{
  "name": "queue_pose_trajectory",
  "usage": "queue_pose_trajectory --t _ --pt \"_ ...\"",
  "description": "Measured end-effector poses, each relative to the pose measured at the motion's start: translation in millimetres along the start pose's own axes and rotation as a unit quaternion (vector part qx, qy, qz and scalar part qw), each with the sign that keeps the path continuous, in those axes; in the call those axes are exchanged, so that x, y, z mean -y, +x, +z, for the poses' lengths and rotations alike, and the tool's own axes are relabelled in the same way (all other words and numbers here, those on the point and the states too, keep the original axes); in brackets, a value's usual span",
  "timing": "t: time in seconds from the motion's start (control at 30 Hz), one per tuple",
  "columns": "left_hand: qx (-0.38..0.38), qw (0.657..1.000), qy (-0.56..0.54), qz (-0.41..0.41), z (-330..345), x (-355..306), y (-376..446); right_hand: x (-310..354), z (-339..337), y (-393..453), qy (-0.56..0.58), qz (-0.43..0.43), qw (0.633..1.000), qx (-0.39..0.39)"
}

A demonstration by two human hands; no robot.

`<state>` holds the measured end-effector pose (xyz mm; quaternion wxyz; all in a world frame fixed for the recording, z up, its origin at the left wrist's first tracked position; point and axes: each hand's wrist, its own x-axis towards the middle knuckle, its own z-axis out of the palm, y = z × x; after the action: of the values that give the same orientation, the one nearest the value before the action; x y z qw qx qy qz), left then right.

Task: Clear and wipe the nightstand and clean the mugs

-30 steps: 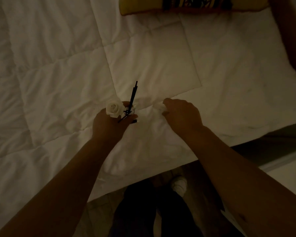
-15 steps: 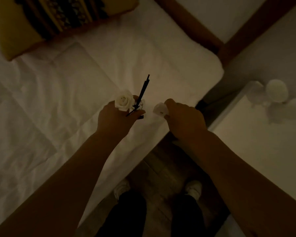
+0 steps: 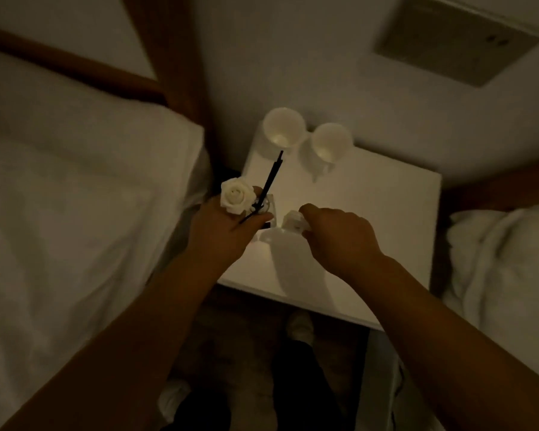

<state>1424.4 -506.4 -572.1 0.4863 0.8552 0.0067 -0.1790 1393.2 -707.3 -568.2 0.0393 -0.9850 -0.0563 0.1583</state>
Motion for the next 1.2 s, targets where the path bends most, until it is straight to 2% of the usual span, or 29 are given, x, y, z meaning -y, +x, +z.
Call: queue_pose_trajectory --t 0.1,0.2,0.4,0.47,0.5,0.6,0.63,0.9,1.2 --pt "0.054 0.998 -0.023 0.007 52 -32 26 -61 2 -9 -0.003 0.047 0.999 -0.001" --pt "0.084 0.996 0.005 -0.016 105 -54 51 -119 8 -12 0.002 0.074 0.997 0.002" --pt "0.07 0.997 -0.01 -0.024 180 -84 94 -194 24 9 0.014 0.088 0.996 0.012" --pt "0.064 0.995 -0.057 -0.043 200 -87 109 -212 30 18 0.011 0.09 0.996 0.009" --pt "0.059 0.995 -0.066 -0.046 206 -88 115 -218 33 22 0.014 0.088 0.996 0.009" --pt "0.037 0.998 -0.001 -0.047 222 -87 133 -235 38 35 0.055 0.089 0.994 0.023" --pt "0.039 0.998 -0.02 -0.052 226 -88 137 -240 39 39 0.064 0.089 0.994 0.025" --pt "0.02 0.999 -0.031 -0.028 237 -82 154 -250 36 58 0.05 0.077 0.995 0.044" --pt "0.005 0.999 -0.016 -0.042 237 -89 149 -247 36 61 0.016 0.081 0.996 0.032"
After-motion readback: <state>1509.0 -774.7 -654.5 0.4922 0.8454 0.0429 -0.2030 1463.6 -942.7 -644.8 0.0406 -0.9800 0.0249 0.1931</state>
